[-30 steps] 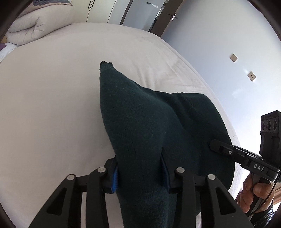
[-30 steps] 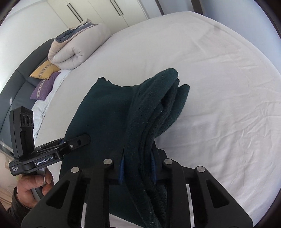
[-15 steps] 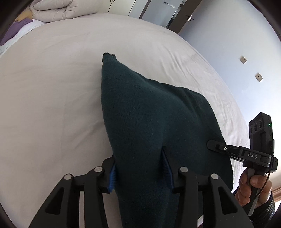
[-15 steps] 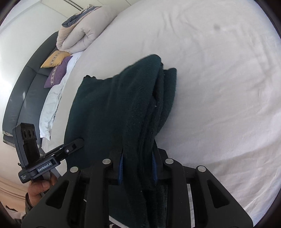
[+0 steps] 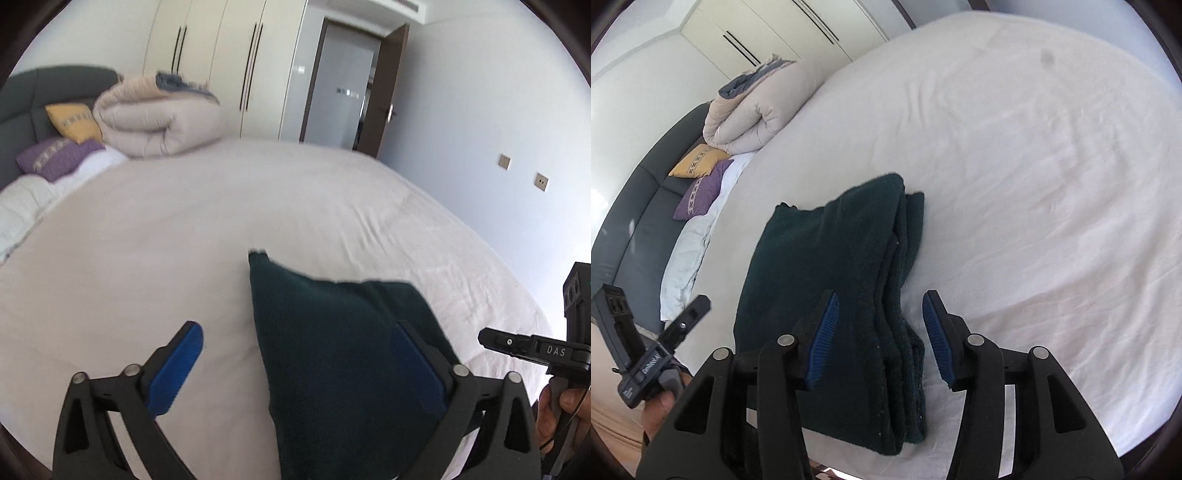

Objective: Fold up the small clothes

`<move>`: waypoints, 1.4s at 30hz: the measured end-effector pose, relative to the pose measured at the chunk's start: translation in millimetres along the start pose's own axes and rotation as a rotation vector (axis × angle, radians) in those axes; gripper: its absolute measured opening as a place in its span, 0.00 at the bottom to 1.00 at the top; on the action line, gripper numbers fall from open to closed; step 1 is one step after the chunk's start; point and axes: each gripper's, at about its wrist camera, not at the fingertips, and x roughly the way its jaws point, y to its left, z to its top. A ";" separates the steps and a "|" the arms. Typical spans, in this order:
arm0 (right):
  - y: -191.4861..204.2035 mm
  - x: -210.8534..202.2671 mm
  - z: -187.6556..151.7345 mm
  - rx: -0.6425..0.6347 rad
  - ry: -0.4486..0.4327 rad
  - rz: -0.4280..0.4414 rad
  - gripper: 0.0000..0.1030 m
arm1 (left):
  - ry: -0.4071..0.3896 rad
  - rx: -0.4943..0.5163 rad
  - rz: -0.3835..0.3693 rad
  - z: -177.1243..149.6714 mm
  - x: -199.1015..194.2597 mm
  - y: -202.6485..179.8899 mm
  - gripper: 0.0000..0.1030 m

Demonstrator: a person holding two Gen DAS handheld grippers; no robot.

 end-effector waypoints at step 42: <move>66.6 -62.0 -65.5 -0.236 -0.214 -0.358 1.00 | 0.219 -0.003 0.177 -36.0 -47.3 -13.9 1.00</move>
